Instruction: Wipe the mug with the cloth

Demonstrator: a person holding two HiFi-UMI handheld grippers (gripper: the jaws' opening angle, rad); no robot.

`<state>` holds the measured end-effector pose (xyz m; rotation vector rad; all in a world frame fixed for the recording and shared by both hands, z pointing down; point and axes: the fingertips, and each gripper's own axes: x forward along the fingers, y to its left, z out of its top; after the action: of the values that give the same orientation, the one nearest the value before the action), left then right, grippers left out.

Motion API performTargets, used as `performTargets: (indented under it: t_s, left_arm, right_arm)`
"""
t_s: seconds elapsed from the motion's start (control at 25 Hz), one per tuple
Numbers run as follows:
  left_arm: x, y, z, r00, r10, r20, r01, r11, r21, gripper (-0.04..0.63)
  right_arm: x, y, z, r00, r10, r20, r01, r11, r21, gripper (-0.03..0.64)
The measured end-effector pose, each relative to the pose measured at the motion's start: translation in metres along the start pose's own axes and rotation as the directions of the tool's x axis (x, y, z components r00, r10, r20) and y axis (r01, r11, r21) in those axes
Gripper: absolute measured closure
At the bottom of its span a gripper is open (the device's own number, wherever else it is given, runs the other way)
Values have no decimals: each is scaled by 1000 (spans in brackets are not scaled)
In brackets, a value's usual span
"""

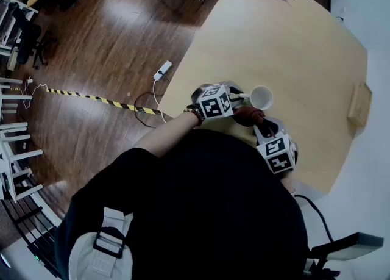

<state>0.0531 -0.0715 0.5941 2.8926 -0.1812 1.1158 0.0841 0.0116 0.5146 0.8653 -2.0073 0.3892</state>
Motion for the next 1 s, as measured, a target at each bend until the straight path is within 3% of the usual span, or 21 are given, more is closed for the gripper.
performTargets:
  t_s: [0.44, 1.0]
  left_arm:
    - [2, -31, 0, 997, -73, -13, 73, 997, -2, 526]
    - [3, -33, 3, 996, -90, -19, 90, 996, -2, 526]
  right_arm:
    - [27, -5, -6, 996, -18, -90, 20, 1000, 20, 512]
    - [76, -2, -50, 978, 35, -206, -18, 996, 83, 515]
